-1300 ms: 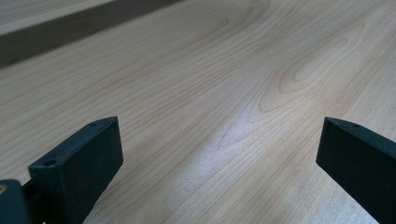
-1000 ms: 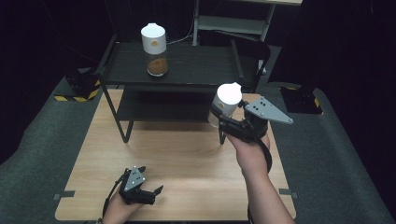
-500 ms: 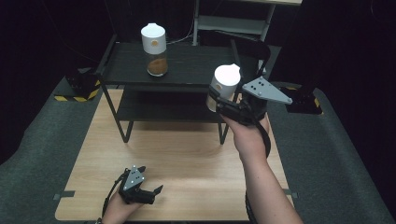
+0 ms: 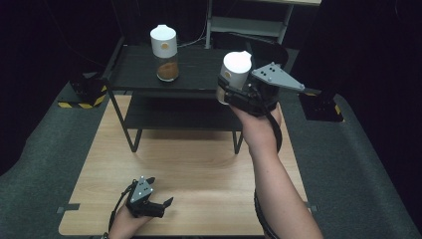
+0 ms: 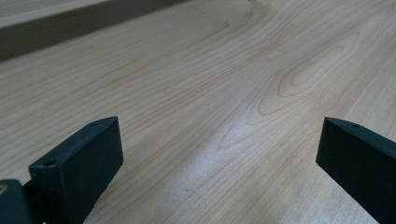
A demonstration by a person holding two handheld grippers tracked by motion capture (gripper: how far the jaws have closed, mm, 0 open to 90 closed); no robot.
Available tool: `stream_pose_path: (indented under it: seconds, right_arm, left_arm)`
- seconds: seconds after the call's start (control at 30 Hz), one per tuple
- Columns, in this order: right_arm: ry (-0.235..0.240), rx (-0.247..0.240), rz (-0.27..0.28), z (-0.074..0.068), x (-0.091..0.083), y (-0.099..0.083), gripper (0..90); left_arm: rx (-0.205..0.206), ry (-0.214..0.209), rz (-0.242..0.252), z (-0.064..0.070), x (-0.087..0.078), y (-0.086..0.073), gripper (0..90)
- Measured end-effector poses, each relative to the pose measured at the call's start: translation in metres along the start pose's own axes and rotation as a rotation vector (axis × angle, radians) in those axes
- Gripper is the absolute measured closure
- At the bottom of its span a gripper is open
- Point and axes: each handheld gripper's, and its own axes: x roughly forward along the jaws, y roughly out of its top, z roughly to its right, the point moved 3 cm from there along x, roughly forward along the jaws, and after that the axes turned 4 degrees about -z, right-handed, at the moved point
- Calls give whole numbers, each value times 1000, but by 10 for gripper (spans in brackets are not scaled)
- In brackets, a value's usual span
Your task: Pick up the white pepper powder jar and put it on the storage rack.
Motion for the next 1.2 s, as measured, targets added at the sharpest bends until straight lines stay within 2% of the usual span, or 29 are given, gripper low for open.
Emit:
stream_pose_path:
  seconds: [0.3, 0.7, 0.9, 1.2]
  right_arm:
    - [-19, -8, -11, 1, 24, 10, 305]
    - [-51, 4, -47, 1, 59, 20, 305]
    - [-67, -12, -71, -1, 76, 26, 305]
    - [-69, -2, -74, 0, 89, 28, 305]
  left_arm:
    - [-8, -1, 1, -1, 0, 0, 10]
    - [-17, -8, 7, -2, 0, -1, 10]
    - [-23, -13, 9, -3, 0, -1, 10]
    - [-26, -17, 10, -4, -1, -2, 10]
